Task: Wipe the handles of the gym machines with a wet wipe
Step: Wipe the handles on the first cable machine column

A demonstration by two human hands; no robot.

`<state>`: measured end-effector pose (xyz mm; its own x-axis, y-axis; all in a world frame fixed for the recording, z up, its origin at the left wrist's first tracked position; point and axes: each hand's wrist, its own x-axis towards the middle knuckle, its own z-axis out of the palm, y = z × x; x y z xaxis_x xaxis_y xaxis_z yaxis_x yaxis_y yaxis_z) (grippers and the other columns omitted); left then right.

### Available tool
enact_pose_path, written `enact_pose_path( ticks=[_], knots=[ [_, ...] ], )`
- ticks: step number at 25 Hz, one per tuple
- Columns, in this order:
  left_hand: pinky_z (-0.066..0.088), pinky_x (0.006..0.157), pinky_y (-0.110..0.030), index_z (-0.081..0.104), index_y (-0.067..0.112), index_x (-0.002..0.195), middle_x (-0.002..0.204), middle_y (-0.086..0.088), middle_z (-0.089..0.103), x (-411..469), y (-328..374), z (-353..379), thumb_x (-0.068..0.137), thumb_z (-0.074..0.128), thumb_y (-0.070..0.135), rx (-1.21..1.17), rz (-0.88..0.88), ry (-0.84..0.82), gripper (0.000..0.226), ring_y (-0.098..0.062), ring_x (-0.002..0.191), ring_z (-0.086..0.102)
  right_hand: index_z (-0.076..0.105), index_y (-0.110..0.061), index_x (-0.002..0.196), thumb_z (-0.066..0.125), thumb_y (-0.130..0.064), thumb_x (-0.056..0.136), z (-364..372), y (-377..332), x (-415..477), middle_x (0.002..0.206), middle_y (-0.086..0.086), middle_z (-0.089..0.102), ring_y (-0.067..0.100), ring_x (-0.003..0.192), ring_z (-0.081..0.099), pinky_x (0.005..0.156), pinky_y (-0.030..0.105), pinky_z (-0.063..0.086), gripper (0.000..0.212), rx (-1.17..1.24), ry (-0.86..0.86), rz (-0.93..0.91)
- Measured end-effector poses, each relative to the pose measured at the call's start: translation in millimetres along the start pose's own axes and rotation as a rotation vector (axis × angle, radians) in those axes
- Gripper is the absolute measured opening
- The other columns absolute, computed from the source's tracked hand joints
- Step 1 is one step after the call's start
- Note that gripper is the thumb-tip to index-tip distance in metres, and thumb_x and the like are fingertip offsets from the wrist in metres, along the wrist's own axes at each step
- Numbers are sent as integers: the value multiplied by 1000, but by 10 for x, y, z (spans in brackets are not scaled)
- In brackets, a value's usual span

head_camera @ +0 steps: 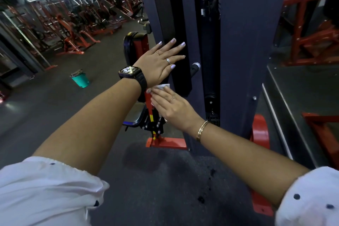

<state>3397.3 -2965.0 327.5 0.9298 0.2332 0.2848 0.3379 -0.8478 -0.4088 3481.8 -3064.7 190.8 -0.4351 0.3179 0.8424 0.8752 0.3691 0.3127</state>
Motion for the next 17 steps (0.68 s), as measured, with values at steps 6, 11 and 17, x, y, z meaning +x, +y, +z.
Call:
enact_pose_path(
  ticks=[6,11,17],
  knots=[
    [0,119,-33,35,24,147,159,7,13,-9,37,-16,101,14,39,-11,-21,-10,52,-10,146,-2,71,-7,107,35,3,91,85,-185,-743,115,9,67,21,117,59,111,37,32,41,-23,-291,-197],
    [2,120,-35,36,24,147,159,7,13,7,78,-16,101,13,40,-10,-23,5,53,-12,147,0,69,-17,106,46,-12,90,95,-195,-1249,108,-9,60,7,101,56,98,26,41,29,524,-433,876],
    [4,120,-36,37,25,146,159,6,15,40,136,-6,101,15,39,-33,-21,23,52,-11,146,1,63,0,99,44,-3,94,4,-44,-378,94,13,66,24,81,65,72,35,57,20,1788,159,1990]
  ],
)
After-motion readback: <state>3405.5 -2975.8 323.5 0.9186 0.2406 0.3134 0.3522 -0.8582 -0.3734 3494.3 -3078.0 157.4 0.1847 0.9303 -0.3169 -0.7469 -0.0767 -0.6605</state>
